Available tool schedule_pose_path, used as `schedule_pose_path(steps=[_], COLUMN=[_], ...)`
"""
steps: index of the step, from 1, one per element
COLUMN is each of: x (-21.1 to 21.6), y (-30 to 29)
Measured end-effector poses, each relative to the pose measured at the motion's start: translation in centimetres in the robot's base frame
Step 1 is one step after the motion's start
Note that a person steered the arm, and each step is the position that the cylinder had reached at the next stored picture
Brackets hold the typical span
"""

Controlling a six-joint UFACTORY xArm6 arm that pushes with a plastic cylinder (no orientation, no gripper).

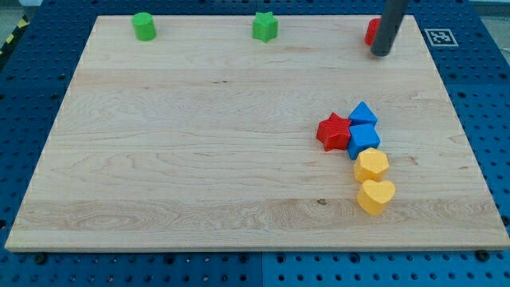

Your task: Slightly push the red circle towards top right side

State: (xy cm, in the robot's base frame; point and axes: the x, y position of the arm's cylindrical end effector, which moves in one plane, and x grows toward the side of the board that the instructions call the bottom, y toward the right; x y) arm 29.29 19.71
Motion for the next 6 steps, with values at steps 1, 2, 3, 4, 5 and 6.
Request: schedule_pose_path(steps=[1, 2, 3, 4, 5, 6], x=[-0.8, -1.5, -1.9, -2.1, -2.3, -2.6], y=[-2.0, -1.8, 0.4, 1.7, 1.9, 1.9])
